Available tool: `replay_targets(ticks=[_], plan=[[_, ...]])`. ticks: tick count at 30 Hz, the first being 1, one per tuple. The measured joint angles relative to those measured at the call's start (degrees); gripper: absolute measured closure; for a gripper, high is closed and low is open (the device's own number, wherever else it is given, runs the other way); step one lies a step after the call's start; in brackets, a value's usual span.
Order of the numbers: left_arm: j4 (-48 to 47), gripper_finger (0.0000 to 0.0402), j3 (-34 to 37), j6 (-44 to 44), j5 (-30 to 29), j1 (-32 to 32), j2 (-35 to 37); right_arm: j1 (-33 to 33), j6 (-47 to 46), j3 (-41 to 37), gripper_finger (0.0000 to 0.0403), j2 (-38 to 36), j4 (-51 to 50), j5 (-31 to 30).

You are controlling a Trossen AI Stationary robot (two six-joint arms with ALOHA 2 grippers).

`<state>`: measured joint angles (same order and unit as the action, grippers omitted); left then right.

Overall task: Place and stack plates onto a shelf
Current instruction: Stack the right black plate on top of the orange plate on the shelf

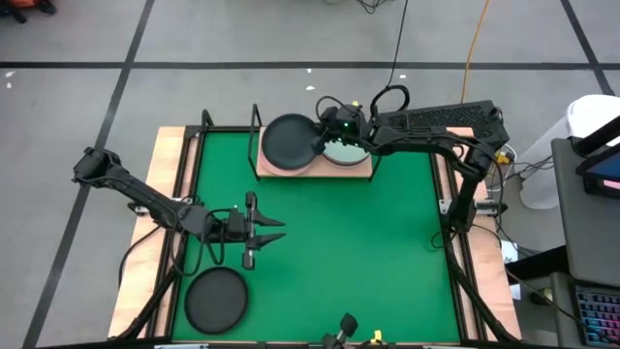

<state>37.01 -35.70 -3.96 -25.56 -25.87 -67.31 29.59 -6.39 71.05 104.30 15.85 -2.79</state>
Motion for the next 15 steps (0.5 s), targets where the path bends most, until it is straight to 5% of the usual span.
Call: replay_targets(ticks=[6,15], plan=[[0.0,0.0287,0.0,-0.3,0.0,0.0,0.0,0.2,0.0,0.0,0.0383,0.7,1.0,0.0],[0.0,0.0287,0.0,-0.4,0.0,1.6,0.0,0.1,1.4,-0.1,0.0288,-2.2,1.9,0.1]])
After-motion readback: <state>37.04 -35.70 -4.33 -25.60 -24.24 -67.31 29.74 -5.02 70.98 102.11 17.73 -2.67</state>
